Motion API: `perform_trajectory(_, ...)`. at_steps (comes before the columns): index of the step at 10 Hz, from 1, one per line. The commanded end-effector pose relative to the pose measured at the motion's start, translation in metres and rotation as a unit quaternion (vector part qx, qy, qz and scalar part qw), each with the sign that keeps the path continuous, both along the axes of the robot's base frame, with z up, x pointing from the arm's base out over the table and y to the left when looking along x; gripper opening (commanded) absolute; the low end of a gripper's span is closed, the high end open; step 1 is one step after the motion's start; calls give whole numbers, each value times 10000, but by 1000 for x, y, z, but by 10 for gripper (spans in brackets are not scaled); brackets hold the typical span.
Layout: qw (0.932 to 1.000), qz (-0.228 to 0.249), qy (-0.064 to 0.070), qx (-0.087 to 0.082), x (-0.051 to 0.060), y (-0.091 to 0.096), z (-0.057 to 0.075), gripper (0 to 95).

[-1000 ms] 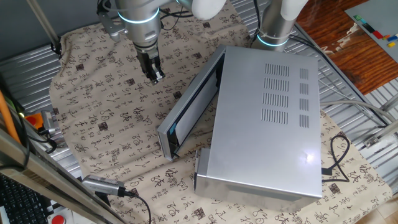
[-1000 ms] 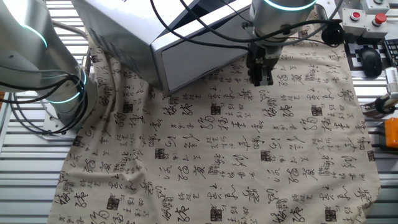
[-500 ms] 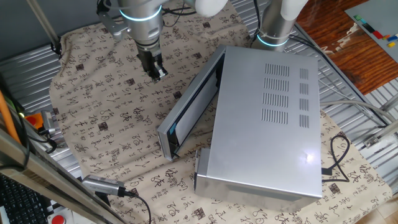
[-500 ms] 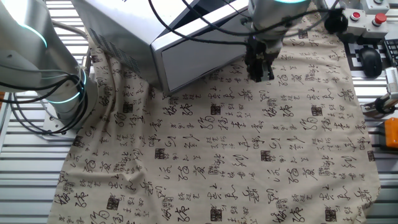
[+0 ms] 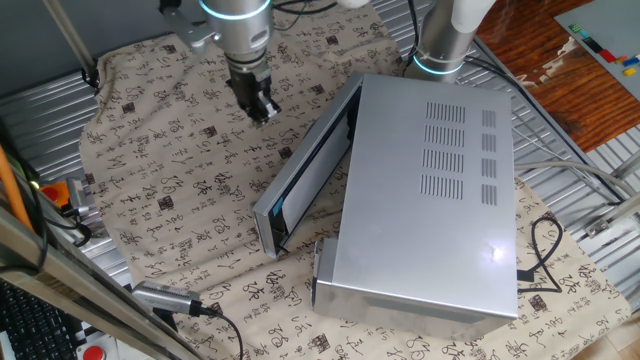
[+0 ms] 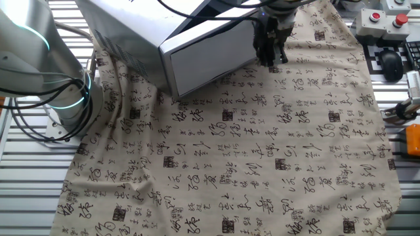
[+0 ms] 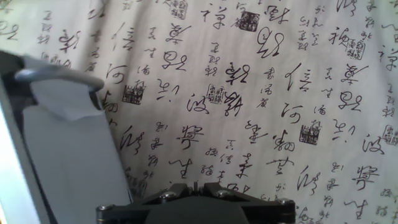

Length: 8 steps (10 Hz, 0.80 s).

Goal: Close the microwave door

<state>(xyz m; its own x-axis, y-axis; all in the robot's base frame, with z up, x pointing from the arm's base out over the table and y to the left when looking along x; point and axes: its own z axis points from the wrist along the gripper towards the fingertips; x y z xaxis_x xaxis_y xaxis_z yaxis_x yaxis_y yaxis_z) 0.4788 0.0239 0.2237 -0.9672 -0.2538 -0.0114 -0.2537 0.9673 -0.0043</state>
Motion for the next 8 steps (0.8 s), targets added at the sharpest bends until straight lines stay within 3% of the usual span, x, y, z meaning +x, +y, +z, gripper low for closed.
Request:
perform_trajectory(1, 9996, 257, 38, 67, 0, -2, 2, 0)
perform_trajectory(2, 9991, 423, 6, 72, 0, -2, 2, 0)
perform_trajectory(4, 9895, 1433, -22, 189, 0, -2, 2, 0)
perform_trajectory(5, 9881, 1527, -23, 188, 0, -2, 2, 0)
perform_trajectory(8, 9864, 1631, -13, 208, 20, 1, 5, 0)
